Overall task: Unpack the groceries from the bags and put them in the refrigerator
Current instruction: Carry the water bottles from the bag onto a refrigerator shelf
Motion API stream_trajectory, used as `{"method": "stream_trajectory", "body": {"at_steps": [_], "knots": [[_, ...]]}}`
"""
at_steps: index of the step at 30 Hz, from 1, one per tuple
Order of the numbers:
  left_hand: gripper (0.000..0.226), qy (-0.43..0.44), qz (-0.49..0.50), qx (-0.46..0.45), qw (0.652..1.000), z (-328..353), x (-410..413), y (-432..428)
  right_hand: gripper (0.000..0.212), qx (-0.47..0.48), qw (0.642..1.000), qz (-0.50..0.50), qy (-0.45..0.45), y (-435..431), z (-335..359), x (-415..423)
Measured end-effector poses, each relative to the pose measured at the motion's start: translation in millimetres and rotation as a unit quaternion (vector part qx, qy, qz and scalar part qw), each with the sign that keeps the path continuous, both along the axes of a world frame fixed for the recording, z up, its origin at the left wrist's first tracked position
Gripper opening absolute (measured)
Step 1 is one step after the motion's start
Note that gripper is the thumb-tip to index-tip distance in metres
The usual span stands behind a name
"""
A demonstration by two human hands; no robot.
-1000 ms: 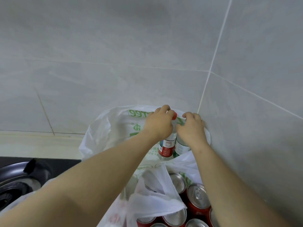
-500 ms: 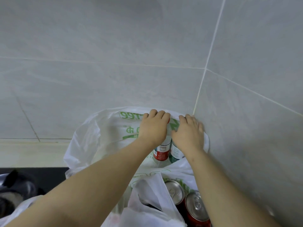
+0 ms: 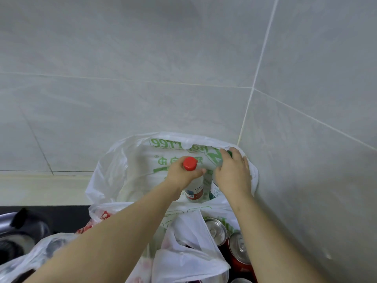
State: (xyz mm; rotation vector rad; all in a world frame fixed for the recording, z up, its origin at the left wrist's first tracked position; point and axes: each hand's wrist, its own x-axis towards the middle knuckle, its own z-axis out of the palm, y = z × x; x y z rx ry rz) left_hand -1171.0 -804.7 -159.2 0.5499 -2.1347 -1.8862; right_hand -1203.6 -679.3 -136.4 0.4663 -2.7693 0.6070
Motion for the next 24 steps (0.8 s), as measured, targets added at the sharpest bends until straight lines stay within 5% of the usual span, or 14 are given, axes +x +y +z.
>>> {"method": "stream_trajectory", "body": {"at_steps": [5,16,24], "knots": [[0.021,-0.004,0.049,0.129,0.99,7,11,-4,0.056,-0.044,0.999,0.002,-0.021,9,-6,-1],[0.028,-0.047,0.072,0.087,0.992,12,51,-51,0.037,-0.053,0.994,0.07,-0.059,5,5,-3],[0.021,-0.032,-0.002,0.04,0.999,14,61,-41,0.034,-0.028,0.99,0.124,-0.063,-22,11,12]]}}
